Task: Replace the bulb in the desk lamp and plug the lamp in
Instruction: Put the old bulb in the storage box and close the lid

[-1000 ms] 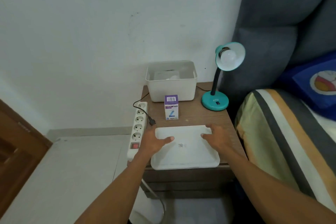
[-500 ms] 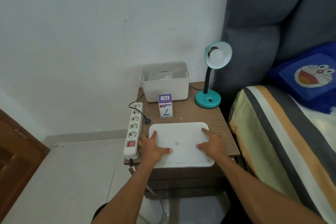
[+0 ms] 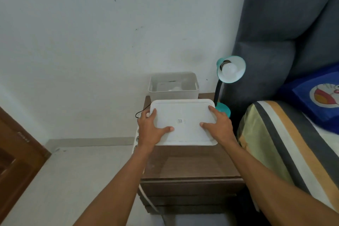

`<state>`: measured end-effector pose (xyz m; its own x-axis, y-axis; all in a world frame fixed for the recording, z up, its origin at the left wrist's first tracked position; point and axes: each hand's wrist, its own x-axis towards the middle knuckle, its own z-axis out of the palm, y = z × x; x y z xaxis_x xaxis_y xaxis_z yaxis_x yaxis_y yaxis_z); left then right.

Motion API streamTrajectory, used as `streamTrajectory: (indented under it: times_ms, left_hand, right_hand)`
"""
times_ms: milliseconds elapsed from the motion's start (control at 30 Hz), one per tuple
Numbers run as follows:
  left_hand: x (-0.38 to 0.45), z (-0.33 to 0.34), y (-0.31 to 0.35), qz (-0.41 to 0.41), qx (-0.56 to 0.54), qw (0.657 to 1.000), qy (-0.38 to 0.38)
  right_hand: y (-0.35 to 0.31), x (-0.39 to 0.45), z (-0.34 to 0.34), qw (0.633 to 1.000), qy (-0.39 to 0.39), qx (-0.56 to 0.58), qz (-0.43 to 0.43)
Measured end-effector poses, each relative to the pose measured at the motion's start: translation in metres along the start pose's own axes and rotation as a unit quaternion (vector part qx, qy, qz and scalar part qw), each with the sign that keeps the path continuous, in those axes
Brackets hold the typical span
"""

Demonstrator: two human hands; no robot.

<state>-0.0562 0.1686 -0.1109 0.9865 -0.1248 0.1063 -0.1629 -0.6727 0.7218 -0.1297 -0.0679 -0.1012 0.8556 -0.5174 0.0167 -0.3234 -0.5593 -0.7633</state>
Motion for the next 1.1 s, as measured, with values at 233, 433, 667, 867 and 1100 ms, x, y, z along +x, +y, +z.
streamTrajectory:
  times_ms: [233, 433, 667, 867, 1100]
  left_hand:
    - [0.098, -0.032, 0.037, 0.029, -0.034, 0.998, 0.046]
    - [0.181, -0.022, 0.042, 0.02, -0.046, 0.998, 0.039]
    - [0.246, 0.0, 0.031, -0.005, -0.066, 0.998, 0.015]
    - [0.27, 0.011, 0.02, -0.022, -0.032, 0.999, 0.002]
    - [0.272, 0.017, 0.001, -0.036, -0.045, 0.998, -0.018]
  right_hand:
    - [-0.068, 0.091, -0.014, 0.999, 0.021, 0.03, -0.03]
    - [-0.087, 0.169, 0.004, 0.999, 0.004, 0.033, -0.031]
    - [-0.09, 0.228, 0.032, 0.999, -0.036, -0.016, -0.03]
    - [-0.087, 0.244, 0.047, 0.995, -0.043, -0.08, -0.035]
    - [-0.079, 0.248, 0.057, 0.992, -0.056, -0.11, -0.032]
